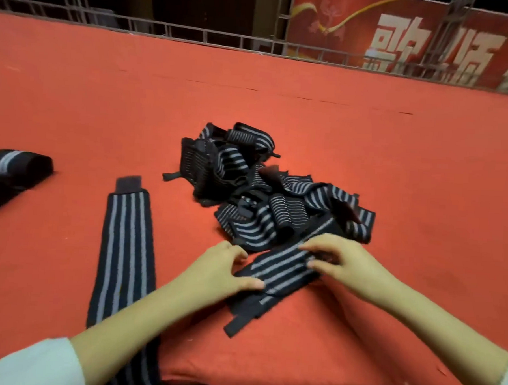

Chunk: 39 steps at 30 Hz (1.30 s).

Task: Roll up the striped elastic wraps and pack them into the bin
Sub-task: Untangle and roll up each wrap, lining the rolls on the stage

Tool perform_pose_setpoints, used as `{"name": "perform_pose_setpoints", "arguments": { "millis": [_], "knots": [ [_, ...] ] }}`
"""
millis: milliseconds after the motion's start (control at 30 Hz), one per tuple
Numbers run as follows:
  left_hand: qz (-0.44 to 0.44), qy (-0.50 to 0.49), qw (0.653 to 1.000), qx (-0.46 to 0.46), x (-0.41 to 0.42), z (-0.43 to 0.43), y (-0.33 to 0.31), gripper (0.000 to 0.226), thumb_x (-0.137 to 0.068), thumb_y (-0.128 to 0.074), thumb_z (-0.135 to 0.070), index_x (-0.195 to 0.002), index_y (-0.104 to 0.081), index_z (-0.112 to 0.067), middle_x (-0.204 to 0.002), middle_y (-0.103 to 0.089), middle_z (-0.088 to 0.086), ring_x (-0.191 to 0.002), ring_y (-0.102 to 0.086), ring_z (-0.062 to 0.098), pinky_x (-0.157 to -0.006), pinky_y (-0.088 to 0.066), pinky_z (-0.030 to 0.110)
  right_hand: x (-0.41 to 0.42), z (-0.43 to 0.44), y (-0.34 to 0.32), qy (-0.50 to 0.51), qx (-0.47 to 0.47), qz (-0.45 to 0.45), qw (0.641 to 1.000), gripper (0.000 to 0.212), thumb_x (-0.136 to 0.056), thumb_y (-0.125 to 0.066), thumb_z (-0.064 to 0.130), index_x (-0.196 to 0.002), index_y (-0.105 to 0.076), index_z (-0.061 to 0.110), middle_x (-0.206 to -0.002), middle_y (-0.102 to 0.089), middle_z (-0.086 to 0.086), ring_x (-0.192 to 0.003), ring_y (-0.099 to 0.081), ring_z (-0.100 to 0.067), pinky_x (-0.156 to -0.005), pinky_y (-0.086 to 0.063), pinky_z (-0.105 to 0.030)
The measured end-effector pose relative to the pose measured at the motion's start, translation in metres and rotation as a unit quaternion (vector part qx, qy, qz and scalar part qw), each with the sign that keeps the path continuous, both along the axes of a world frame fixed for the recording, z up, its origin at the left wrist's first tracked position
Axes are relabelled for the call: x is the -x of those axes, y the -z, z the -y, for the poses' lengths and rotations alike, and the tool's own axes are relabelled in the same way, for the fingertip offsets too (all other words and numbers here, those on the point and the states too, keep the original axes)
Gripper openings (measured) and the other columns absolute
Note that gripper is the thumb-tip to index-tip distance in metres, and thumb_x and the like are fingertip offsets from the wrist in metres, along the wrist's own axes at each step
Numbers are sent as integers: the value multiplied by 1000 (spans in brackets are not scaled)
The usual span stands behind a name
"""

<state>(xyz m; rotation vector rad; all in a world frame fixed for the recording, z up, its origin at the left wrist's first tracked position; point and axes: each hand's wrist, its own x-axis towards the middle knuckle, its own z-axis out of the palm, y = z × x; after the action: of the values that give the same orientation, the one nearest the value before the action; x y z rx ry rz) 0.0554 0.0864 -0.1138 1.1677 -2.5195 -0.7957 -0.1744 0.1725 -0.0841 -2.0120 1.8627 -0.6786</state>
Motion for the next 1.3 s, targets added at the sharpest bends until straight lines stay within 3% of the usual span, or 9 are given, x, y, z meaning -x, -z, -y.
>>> {"name": "perform_pose_setpoints", "arguments": {
  "millis": [233,400,533,600,767,900,1033,1100,1300],
  "knots": [
    [36,-33,999,5,12,-7,2,61,-70,-81,-41,-122,-59,-17,-112,-59,0,-99,-54,13,-78,-36,17,-32,-14,38,-35,-22,-23,999,66,-78,-72,47,-137,-52,24,-145,-43,11,-132,-35,4,-109,-18,-7],
    [40,11,999,-25,-2,-6,-1,70,-71,-83,-28,-133,-50,-23,-112,-45,-6,-96,-44,5,-83,-34,11,-46,1,40,-47,15,-88,995,55,-87,-63,45,-138,-50,27,-151,-37,9,-138,-32,-6,-108,-15,-11],
    [28,11,999,-22,-11,-12,8,67,-76,-78,-33,-137,-51,-24,-118,-43,-9,-106,-45,6,-99,-36,16,-49,4,39,-81,23,-166,983,42,-95,-52,39,-129,-59,17,-137,-56,-3,-127,-50,-17,-105,-40,-28],
    [10,9,1000,-22,-13,-13,8,65,-79,-77,-34,-137,-50,-23,-120,-45,-9,-105,-47,5,-93,-36,8,-52,4,40,-91,53,-199,974,40,-93,-43,39,-110,-70,14,-110,-71,-4,-103,-67,-19,-79,-57,-29],
    [-49,11,999,-10,-21,-20,5,51,-82,-73,-31,-129,-54,-29,-116,-50,-13,-95,-49,-10,-85,-36,-2,-53,10,45,-71,91,-238,964,65,-91,-7,50,-104,-62,18,-96,-70,0,-89,-68,-23,-61,-50,-35],
    [-59,11,998,-5,-24,-25,8,51,-83,-72,-30,-130,-55,-27,-117,-54,-14,-105,-50,-6,-89,-33,-1,-55,8,41,-105,123,-234,959,47,-92,-25,38,-104,-66,19,-100,-72,1,-89,-70,-20,-57,-55,-31],
    [-78,-3,997,-30,-24,-25,10,56,-78,-77,-35,-128,-54,-28,-114,-53,-15,-99,-49,-9,-87,-33,-2,-50,14,47,-212,174,-268,923,41,-81,-40,22,-105,-72,15,-109,-71,0,-100,-69,-15,-81,-56,-41],
    [-81,-10,996,-35,-24,-27,12,59,-75,-78,-38,-128,-53,-29,-115,-52,-16,-104,-50,-6,-91,-36,3,-52,19,45,-214,166,-221,937,36,-84,-43,26,-100,-73,16,-99,-74,1,-89,-71,-15,-70,-60,-38],
    [-112,-64,991,-25,-19,-33,27,70,-70,-84,-30,-130,-49,-23,-116,-51,-10,-110,-50,4,-103,-38,21,-53,43,22,-1,160,-55,986,39,-91,-39,41,-84,-69,17,-76,-71,-2,-75,-67,-26,-66,-51,-37]
  ]
}}
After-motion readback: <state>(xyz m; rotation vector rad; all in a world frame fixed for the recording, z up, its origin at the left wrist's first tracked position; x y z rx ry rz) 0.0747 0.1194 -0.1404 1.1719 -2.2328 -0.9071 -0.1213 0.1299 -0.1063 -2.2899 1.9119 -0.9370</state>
